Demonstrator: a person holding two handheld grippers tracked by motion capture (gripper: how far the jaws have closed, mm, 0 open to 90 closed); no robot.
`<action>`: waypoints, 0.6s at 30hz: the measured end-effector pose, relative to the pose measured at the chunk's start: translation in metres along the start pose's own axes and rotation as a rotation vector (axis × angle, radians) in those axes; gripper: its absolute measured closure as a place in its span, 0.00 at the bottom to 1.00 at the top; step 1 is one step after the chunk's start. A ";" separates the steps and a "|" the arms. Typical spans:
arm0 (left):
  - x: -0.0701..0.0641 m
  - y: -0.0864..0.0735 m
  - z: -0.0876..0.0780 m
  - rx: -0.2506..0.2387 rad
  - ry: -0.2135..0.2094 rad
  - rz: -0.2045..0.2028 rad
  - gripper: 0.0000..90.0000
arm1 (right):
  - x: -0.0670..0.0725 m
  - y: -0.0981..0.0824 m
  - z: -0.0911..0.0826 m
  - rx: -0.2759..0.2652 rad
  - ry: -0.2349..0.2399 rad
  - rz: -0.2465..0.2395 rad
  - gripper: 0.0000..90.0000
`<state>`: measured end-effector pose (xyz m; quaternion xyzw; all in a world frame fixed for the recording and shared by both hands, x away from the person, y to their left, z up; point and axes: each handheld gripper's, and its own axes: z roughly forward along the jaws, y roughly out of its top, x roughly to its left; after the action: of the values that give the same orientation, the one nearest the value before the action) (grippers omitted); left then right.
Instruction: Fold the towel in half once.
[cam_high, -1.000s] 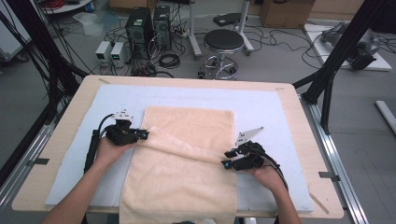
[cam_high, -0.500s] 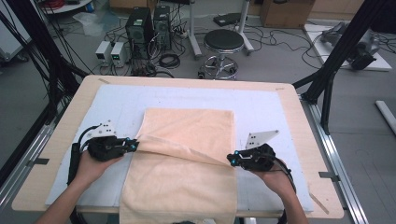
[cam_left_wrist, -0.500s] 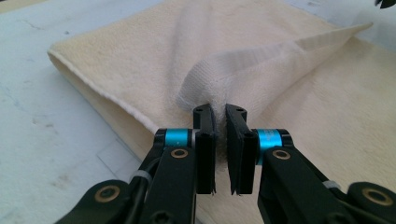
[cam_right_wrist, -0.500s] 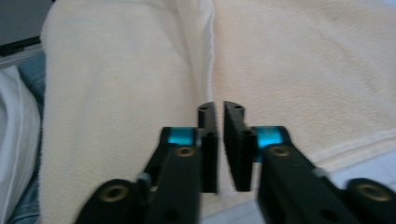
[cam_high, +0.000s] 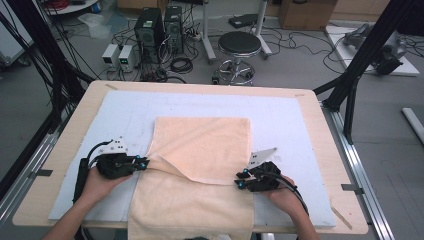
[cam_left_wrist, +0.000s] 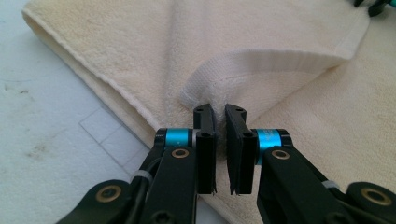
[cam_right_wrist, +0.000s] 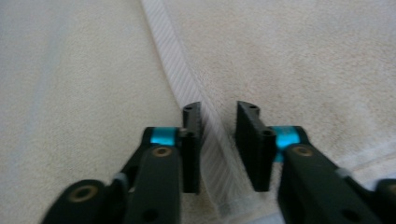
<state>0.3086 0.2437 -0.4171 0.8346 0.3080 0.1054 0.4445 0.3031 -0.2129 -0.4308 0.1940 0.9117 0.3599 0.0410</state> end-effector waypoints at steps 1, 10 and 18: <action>0.000 0.000 0.000 -0.002 0.004 0.005 0.91 | -0.001 0.000 0.000 -0.002 -0.003 0.000 0.88; -0.001 -0.001 0.005 0.033 -0.012 -0.010 0.59 | 0.004 0.000 -0.012 -0.053 0.016 -0.014 0.95; -0.012 -0.005 0.003 0.056 -0.045 0.076 0.64 | 0.007 0.001 -0.024 -0.068 0.035 -0.032 0.95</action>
<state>0.2982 0.2363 -0.4214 0.8601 0.2688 0.0948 0.4232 0.2918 -0.2253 -0.4121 0.1715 0.9024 0.3935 0.0373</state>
